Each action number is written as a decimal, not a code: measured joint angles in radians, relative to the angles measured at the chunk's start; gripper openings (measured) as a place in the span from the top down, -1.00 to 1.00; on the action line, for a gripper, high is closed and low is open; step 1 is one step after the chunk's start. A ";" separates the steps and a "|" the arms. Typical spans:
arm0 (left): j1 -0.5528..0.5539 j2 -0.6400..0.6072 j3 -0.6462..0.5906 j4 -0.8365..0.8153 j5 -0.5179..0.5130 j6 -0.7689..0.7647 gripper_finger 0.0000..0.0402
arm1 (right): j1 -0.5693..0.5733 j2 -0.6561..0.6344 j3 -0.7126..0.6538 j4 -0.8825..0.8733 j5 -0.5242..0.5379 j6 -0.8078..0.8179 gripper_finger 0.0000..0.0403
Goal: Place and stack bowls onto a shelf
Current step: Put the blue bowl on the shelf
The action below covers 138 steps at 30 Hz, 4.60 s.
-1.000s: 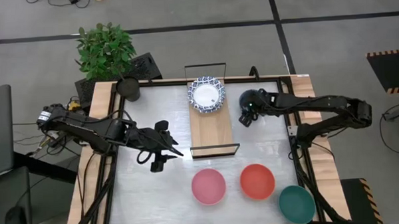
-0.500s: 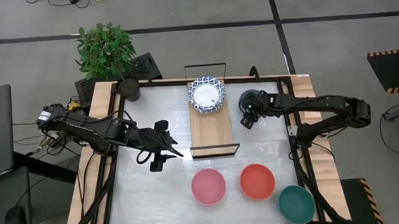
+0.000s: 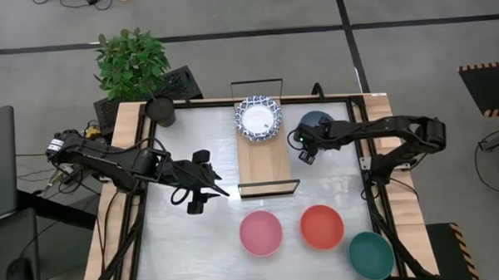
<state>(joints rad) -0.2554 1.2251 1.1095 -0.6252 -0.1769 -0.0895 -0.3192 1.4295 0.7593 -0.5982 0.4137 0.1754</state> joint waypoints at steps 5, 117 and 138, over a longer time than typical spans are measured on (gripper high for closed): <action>0.000 0.000 0.000 -0.009 -0.044 0.004 -0.13 | 0.019 -0.014 0.000 -0.007 0.033 0.015 0.67; 0.463 0.071 0.082 0.225 -0.341 -0.432 0.30 | 0.390 0.438 0.861 0.125 0.370 -0.676 0.88; 0.475 0.070 0.082 0.209 -0.421 -0.359 1.00 | 0.404 0.437 0.861 0.201 0.376 -0.643 0.23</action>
<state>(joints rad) 0.2195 1.2952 1.1912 -0.4164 -0.5977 -0.4486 0.0847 1.8668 1.6203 -0.3973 0.7896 -0.4671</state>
